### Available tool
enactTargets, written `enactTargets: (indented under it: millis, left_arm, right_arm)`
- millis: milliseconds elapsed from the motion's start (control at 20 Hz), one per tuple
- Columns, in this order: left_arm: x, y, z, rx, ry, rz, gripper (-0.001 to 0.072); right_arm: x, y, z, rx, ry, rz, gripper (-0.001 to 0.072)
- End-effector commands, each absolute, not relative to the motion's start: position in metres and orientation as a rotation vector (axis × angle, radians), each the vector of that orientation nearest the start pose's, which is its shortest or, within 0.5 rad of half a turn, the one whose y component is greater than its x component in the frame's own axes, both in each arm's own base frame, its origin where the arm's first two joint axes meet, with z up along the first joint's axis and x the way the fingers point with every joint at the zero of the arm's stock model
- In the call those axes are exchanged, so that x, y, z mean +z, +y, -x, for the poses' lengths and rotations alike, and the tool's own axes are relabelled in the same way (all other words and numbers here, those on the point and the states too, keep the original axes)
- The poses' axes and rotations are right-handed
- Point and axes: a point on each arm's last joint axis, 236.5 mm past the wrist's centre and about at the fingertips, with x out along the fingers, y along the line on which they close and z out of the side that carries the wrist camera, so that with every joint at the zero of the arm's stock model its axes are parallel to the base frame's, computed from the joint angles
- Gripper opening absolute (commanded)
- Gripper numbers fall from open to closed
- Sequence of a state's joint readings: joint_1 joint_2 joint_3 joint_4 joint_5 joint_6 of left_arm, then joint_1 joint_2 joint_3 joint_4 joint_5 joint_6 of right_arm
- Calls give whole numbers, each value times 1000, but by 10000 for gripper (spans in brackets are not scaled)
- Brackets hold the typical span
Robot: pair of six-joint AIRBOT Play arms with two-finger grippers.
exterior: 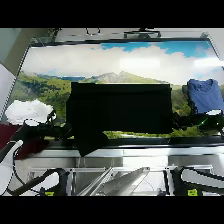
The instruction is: Fold the shirts.
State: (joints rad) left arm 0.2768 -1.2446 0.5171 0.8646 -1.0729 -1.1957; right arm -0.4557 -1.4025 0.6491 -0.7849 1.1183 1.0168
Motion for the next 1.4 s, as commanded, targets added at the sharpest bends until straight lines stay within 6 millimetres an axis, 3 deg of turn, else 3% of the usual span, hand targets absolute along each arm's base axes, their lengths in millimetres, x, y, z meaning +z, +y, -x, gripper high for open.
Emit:
enactTargets:
  millis: [0, 50, 150, 200, 250, 300, 400, 450, 600, 700, 850, 950, 1050, 1200, 1350]
  left_arm:
    - [-113, -90, -241, -292, 1532, 709, 184]
    - [-111, -92, -238, -307, 1546, 709, 55]
    - [-109, -94, -233, -338, 1560, 702, 36]
    - [-109, -95, -233, -339, 1559, 705, 36]
    - [-108, -96, -235, -342, 1552, 714, 36]
    - [-103, -101, -239, -365, 1532, 735, 36]
    - [-85, -118, -249, -460, 1468, 802, 36]
    - [-74, -125, -254, -509, 1444, 822, 35]
    - [-34, -130, -276, -619, 1392, 797, 35]
    - [-9, -120, -297, -626, 1340, 800, 35]
    - [30, -101, -333, -615, 1223, 804, 35]
    - [70, -100, -367, -660, 1095, 855, 35]
    - [90, -99, -397, -699, 1035, 852, 35]
    - [88, -102, -440, -731, 1030, 823, 35]
    - [60, -104, -481, -746, 1056, 823, 35]
  right_arm:
    - [-114, 32, -280, 291, 1436, -823, 423]
    - [-115, 31, -277, 292, 1445, -814, 423]
    - [-117, 30, -271, 297, 1471, -790, 422]
    - [-117, 30, -267, 303, 1485, -780, 384]
    - [-118, 30, -262, 312, 1504, -771, 285]
    - [-118, 31, -257, 322, 1523, -763, 268]
    - [-114, 35, -251, 349, 1547, -771, 74]
    - [-112, 35, -250, 354, 1549, -776, 30]
    - [-101, 23, -261, 344, 1513, -788, 30]
    - [-90, 8, -271, 317, 1478, -830, 30]
    - [-69, 12, -298, 358, 1354, -918, 30]
    - [-41, 23, -331, 440, 1200, -979, 30]
    - [-15, 25, -363, 483, 1075, -1046, 30]
    - [5, 21, -405, 516, 959, -1129, 31]
    - [-7, 18, -446, 470, 894, -1171, 32]
